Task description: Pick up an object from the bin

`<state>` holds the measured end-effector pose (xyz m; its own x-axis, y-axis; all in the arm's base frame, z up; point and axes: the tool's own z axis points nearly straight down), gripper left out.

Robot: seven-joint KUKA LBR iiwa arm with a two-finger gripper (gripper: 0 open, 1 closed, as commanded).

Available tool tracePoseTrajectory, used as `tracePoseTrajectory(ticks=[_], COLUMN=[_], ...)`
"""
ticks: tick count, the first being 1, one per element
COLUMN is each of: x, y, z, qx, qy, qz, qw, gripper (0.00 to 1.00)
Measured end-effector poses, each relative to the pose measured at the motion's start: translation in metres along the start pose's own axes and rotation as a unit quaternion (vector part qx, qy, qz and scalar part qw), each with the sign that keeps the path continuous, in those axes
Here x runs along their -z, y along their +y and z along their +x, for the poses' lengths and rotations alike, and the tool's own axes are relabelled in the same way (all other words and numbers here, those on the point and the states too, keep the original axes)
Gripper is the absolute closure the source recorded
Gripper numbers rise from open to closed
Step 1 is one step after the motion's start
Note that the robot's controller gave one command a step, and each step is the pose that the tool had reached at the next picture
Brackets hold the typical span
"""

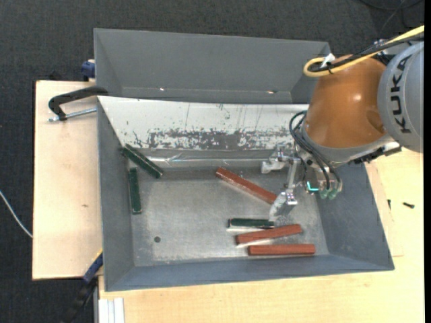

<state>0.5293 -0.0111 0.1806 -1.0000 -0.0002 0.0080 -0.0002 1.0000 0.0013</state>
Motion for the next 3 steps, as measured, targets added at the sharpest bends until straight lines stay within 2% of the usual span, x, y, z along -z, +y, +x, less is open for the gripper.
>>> tracePoseTrajectory(ticks=[1, 2, 3], x=[0.004, -0.068, -0.082], y=[0.0, 0.007, 0.008], z=[-0.001, 0.016, 0.017], qx=[0.0, 0.007, 0.007], qy=[-0.0035, -0.0063, -0.0087], qz=[0.0, 0.0, 0.0], qw=[1.0, 1.0, 0.9999], gripper=[0.0, 0.0, 0.0])
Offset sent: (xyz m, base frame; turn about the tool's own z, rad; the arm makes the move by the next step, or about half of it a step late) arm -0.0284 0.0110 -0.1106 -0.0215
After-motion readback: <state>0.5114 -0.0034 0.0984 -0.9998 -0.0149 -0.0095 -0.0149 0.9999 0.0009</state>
